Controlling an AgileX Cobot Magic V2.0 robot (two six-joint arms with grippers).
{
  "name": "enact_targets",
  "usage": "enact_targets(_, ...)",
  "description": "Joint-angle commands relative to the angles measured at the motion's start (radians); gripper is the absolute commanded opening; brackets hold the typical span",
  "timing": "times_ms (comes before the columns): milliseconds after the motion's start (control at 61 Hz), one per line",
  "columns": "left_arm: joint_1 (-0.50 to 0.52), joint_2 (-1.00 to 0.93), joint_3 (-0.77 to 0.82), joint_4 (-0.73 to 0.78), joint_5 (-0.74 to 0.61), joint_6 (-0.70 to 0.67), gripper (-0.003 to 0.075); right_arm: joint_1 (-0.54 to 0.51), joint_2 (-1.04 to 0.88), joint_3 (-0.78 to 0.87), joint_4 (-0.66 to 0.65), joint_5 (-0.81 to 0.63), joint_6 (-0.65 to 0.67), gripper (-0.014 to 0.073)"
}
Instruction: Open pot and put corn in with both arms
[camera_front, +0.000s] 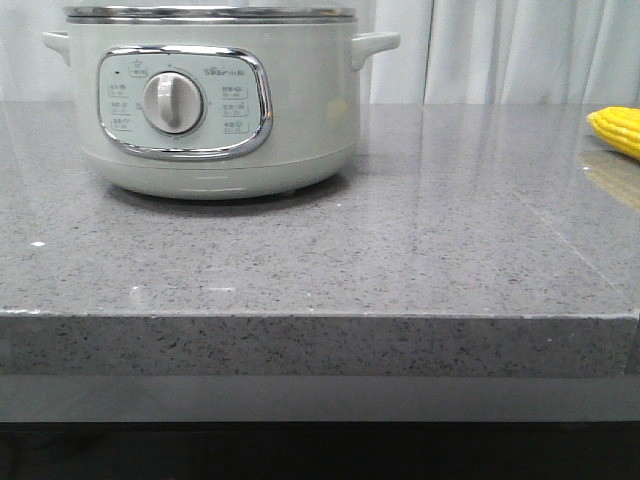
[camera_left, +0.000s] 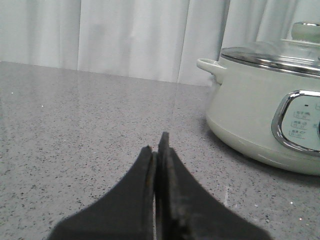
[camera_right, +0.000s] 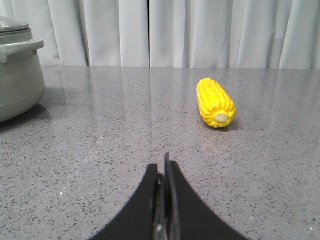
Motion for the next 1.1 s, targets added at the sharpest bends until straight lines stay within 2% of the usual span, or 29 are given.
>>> enact_targets(0, -0.009, -0.018, 0.005, -0.001, -0.082, -0.002, -0.0020, -0.003, -0.023, 0.001, -0.012, -0.082, -0.001, -0.0068)
enact_targets(722, -0.009, -0.018, 0.005, -0.001, -0.082, -0.002, -0.0020, -0.003, -0.023, 0.001, -0.012, -0.089, -0.001, -0.0068)
enact_targets(853, -0.009, -0.018, 0.000, -0.003, -0.120, -0.002, -0.0020, -0.003, -0.023, -0.003, -0.012, -0.115, -0.001, -0.0068)
enact_targets(951, -0.009, -0.018, -0.039, -0.007, -0.134, -0.002, -0.0020, -0.003, -0.023, -0.039, -0.010, -0.100, -0.001, -0.0068)
enact_targets(1083, -0.009, -0.009, -0.152, -0.007, -0.068, -0.002, -0.0020, -0.003, -0.023, -0.140, -0.010, -0.030, -0.002, -0.0068)
